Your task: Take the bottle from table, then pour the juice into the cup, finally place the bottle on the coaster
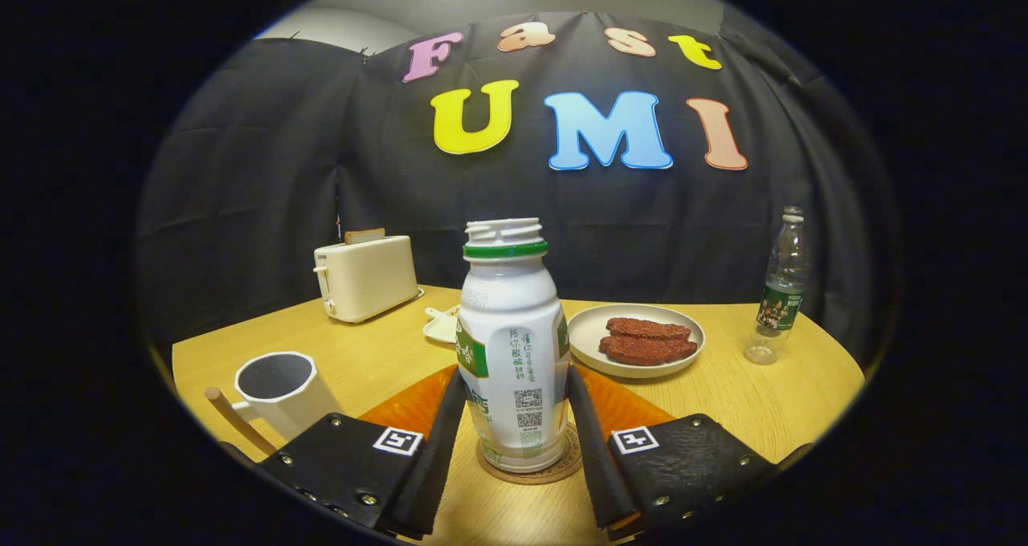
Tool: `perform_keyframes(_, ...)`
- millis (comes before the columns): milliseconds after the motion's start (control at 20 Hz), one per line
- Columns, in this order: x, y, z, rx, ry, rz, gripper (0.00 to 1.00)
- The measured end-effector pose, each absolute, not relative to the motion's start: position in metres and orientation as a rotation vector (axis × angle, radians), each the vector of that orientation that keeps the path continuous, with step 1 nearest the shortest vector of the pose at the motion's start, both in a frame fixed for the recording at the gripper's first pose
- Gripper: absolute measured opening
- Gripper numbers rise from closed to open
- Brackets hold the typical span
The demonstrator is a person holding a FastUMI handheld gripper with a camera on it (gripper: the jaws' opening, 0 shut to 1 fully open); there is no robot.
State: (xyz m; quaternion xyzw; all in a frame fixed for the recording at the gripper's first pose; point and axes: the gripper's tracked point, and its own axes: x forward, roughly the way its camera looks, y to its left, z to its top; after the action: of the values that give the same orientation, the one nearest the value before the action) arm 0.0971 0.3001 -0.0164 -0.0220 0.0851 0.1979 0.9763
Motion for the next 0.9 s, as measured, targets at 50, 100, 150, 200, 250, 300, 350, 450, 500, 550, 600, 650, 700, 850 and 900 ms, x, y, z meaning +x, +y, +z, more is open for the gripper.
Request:
perform_keyframes(50, 0.097, 0.3, -0.016, -0.038, 0.169, 0.401, 0.71)
perform_keyframes(100, 0.096, 0.3, -0.016, -0.037, 0.164, 0.404, 0.71)
perform_keyframes(150, 0.096, 0.299, -0.016, -0.036, 0.16, 0.406, 0.74)
perform_keyframes(200, 0.095, 0.299, -0.016, -0.026, 0.159, 0.404, 0.74)
perform_keyframes(250, 0.095, 0.298, -0.016, -0.023, 0.159, 0.404, 0.75)
perform_keyframes(300, 0.095, 0.299, -0.016, -0.025, 0.158, 0.405, 0.75)
perform_keyframes(350, 0.095, 0.299, -0.016, -0.029, 0.159, 0.405, 0.76)
perform_keyframes(450, 0.095, 0.298, -0.016, -0.023, 0.161, 0.403, 0.76)
perform_keyframes(500, 0.094, 0.3, -0.016, -0.025, 0.159, 0.407, 0.77)
perform_keyframes(550, 0.094, 0.3, -0.016, -0.028, 0.16, 0.408, 0.78)
perform_keyframes(600, 0.093, 0.301, -0.016, -0.028, 0.16, 0.411, 0.78)
perform_keyframes(650, 0.091, 0.302, -0.014, -0.026, 0.158, 0.416, 0.78)
perform_keyframes(700, 0.091, 0.303, -0.01, -0.026, 0.143, 0.417, 0.8)
perform_keyframes(850, 0.087, 0.301, 0.017, -0.05, 0.063, 0.405, 0.95)
perform_keyframes(900, 0.083, 0.3, 0.025, -0.069, 0.041, 0.395, 0.96)
